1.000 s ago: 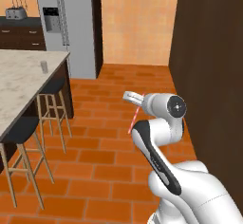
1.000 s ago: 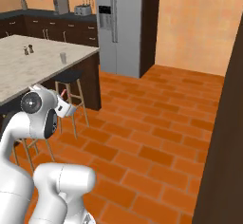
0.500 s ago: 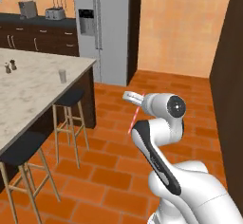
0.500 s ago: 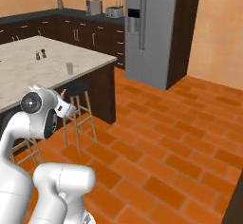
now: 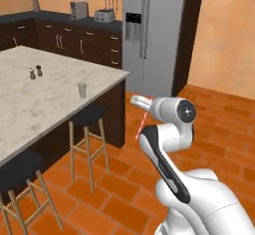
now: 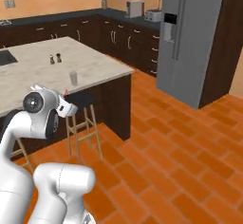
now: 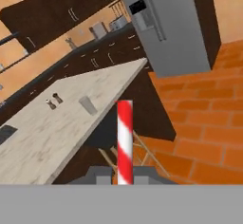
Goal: Take a straw from the drawer in front and place it inside the glass cup on the dining counter.
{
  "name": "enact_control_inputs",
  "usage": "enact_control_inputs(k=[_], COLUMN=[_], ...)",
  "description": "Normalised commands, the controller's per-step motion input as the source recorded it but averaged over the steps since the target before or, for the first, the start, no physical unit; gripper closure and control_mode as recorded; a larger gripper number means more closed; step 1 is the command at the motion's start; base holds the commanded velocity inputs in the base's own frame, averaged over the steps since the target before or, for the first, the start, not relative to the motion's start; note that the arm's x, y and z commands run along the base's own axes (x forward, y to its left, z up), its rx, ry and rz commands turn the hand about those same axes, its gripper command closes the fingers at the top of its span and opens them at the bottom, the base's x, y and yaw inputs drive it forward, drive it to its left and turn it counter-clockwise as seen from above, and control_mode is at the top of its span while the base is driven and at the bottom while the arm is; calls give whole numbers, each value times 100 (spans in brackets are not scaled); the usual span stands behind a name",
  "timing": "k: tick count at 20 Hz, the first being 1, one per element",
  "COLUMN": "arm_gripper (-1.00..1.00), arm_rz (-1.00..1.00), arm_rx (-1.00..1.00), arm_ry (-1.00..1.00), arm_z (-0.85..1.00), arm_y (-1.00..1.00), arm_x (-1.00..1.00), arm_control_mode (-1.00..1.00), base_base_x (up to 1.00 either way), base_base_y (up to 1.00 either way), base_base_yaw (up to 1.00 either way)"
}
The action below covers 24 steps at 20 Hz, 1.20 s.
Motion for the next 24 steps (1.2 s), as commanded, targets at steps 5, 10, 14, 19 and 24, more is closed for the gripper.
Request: enact_control_inputs(k=[5, 10, 14, 19, 24], arm_gripper=[100, 100, 100, 100, 100], arm_rz=[0, 0, 0, 0, 0], arm_rx=[0, 0, 0, 0, 0], arm_ry=[0, 0, 0, 0, 0], arm_z=[0, 0, 0, 0, 0], arm_y=[0, 0, 0, 0, 0], arm_x=[0, 0, 0, 0, 0], arm_control_mode=[100, 100, 100, 100, 100], base_base_x=[100, 100, 89, 82, 96], base_base_y=[-41, -41, -42, -32, -13], base_base_yaw=[59, 63, 59, 42, 23])
